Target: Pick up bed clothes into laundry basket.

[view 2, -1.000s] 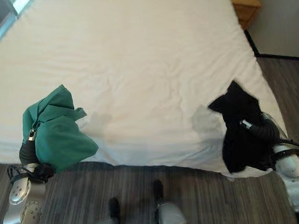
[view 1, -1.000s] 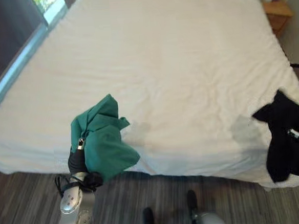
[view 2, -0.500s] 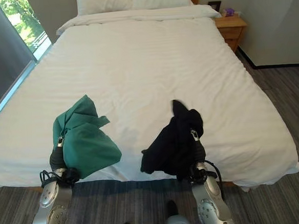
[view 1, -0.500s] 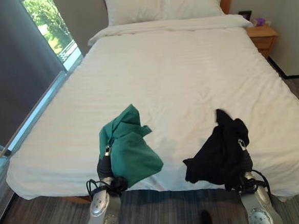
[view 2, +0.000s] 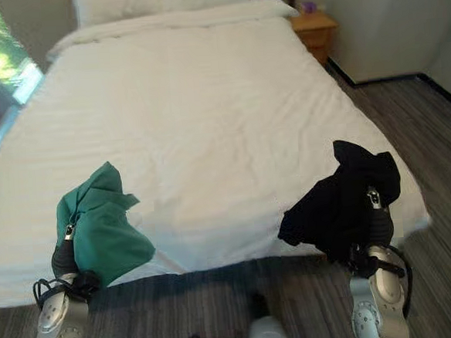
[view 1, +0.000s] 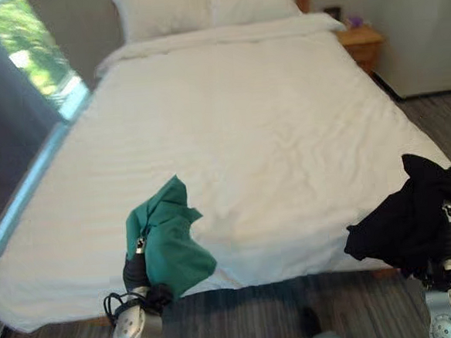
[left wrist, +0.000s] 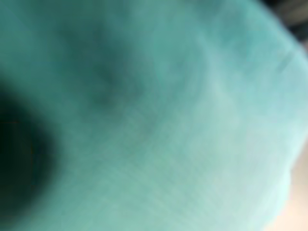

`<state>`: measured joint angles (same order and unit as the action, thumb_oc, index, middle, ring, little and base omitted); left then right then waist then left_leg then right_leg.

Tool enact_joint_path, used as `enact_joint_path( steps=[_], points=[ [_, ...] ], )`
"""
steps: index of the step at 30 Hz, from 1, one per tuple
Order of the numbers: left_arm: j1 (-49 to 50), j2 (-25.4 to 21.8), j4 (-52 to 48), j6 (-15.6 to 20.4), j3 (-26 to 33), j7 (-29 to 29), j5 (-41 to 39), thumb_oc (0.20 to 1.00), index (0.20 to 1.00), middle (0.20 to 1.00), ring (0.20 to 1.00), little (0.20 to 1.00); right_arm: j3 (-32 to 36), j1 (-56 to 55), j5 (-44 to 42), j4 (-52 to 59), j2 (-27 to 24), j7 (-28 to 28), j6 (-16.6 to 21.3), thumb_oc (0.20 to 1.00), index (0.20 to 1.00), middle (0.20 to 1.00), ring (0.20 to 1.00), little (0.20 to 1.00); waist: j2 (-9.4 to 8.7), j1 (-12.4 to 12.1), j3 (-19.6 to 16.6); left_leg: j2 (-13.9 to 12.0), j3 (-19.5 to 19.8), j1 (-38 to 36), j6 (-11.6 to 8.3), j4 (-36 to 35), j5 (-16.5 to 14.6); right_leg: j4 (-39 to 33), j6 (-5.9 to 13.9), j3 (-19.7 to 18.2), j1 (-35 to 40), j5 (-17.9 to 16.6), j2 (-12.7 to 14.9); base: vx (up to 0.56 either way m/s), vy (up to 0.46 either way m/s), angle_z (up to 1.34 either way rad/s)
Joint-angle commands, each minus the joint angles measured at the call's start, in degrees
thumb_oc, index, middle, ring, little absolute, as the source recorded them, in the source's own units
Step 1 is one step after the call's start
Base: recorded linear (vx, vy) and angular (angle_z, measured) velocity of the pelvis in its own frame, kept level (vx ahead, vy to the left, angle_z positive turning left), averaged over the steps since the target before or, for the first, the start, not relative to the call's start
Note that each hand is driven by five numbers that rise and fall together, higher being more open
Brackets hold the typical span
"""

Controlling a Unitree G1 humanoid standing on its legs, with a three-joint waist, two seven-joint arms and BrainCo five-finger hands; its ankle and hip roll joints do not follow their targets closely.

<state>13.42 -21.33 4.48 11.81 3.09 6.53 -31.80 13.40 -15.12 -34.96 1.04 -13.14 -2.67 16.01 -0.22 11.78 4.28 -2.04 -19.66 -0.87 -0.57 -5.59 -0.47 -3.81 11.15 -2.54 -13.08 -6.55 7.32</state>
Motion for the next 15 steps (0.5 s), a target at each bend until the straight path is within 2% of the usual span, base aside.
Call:
enact_joint_path(
  steps=[1,3,5,6,7,8,9,10,13,14,15],
  points=[
    [-9.9,-4.0,-4.0,5.1,1.1,-1.2,4.1,0.2,0.2,0.2,0.2,0.2,1.8,2.4,0.7,3.7,-3.0,-0.7,5.7,0.2,0.2,0.2,0.2,0.2,0.91,1.4,2.5,-2.1,-1.3,-0.9,-0.58,0.6,1.3,6.2,-0.62,8.8,6.3,0.1,3.1,-0.2,0.007,-1.96],
    [-10.5,-4.0,-6.7,5.6,1.7,-1.4,3.5,0.2,0.2,0.2,0.2,0.2,1.5,3.9,1.8,3.1,-3.8,-1.5,5.8,0.2,0.2,0.2,0.2,0.2,1.09,-0.7,1.9,-3.0,-5.7,-1.7,-0.71,0.8,0.8,9.8,-0.41,15.9,9.4,2.4,5.9,-0.11,-0.003,-1.69],
    [-10.5,-3.9,-6.8,5.5,1.8,-1.4,3.4,0.2,0.2,0.2,0.2,0.2,1.5,4.0,1.9,3.0,-3.9,-1.6,5.9,0.2,0.2,0.2,0.2,0.2,1.05,-0.8,2.2,-3.0,-5.8,-2.1,-0.75,0.8,0.6,10.2,-0.33,15.7,9.5,2.9,6.0,-0.05,-0.027,-1.7],
    [-10.8,-3.6,-8.5,6.0,2.1,-1.1,2.4,0.2,0.2,0.2,0.2,0.2,-0.6,7.0,2.6,2.4,-4.7,-2.7,6.0,0.2,0.2,0.2,0.2,0.2,1.09,-3.3,1.5,-3.8,-10.2,-1.8,-0.5,1.1,1.5,14.0,-0.64,23.5,11.6,2.5,9.1,-0.18,-0.169,-1.99],
    [-10.3,-3.5,-10.3,6.4,3.0,-0.8,2.3,0.2,0.2,0.2,0.2,0.2,-3.0,9.8,2.8,2.4,-4.9,-3.0,5.7,0.2,0.2,0.2,0.2,0.2,-0.01,-5.7,0.7,-4.4,-15.2,-2.0,-0.44,1.3,1.6,14.0,0.37,28.8,13.4,1.0,10.4,-0.2,-0.26,-2.97],
    [-9.5,-3.4,-10.8,6.2,3.9,-1.0,2.0,0.2,0.2,0.2,0.2,0.2,-4.1,10.5,2.7,2.4,-4.9,-2.5,5.3,0.2,0.2,0.2,0.2,0.2,-0.49,-6.5,0.5,-4.9,-16.8,-2.3,-1.27,1.3,2.4,9.8,0.3,30.3,14.6,1.1,9.4,-0.1,-0.305,-2.81],
    [-9.2,-3.1,-10.9,6.1,4.2,-1.1,2.1,0.2,0.2,0.2,0.2,0.2,-4.8,10.5,2.6,2.3,-4.8,-2.1,4.9,0.2,0.2,0.2,0.2,0.2,-0.81,-6.5,0.4,-5.5,-17.7,-2.4,-1.76,1.5,3.0,7.6,0.36,29.9,15.0,1.9,8.5,0.03,-0.442,-2.46],
    [-8.8,-2.4,-10.0,6.1,4.3,-1.5,1.3,0.2,0.2,0.2,0.2,0.2,-5.1,9.4,2.2,2.0,-5.2,-0.9,4.2,0.2,0.2,0.2,0.2,0.2,-1.33,-6.1,0.0,-7.5,-17.5,-2.3,-3.33,3.1,3.9,4.7,-1.06,26.7,15.7,3.7,5.8,0.06,-0.468,-0.86],
    [-9.1,-1.8,-9.6,6.2,4.0,-1.4,0.7,0.2,0.2,0.2,0.2,0.2,-4.9,9.5,1.4,3.3,-6.5,-0.3,4.3,0.2,0.2,0.2,0.2,0.2,-1.9,-5.7,0.7,-11.1,-17.6,-0.9,-5.1,7.4,4.8,3.4,-2.56,25.3,16.3,5.8,3.6,0.04,-0.342,-0.34],
    [-9.2,-1.2,-9.2,5.8,3.0,-2.4,0.0,0.2,0.2,0.2,0.2,0.2,-3.6,9.1,1.4,3.9,-7.8,0.2,4.6,0.2,0.2,0.2,0.2,0.2,-2.25,-5.5,1.5,-15.3,-18.0,0.4,-7.54,12.5,7.2,2.6,-4.31,24.9,17.3,7.4,1.2,0.05,-0.476,0.14],
    [-8.9,-0.8,-8.7,5.5,2.3,-2.7,-0.1,0.2,0.2,0.2,0.2,0.2,-3.1,9.2,2.1,3.9,-8.4,-0.3,4.8,0.2,0.2,0.2,0.2,0.2,-2.3,-5.5,1.8,-16.9,-17.4,0.8,-8.38,14.7,7.8,2.2,-5.19,24.5,18.0,8.3,0.0,0.05,-0.374,0.19]
  ],
)
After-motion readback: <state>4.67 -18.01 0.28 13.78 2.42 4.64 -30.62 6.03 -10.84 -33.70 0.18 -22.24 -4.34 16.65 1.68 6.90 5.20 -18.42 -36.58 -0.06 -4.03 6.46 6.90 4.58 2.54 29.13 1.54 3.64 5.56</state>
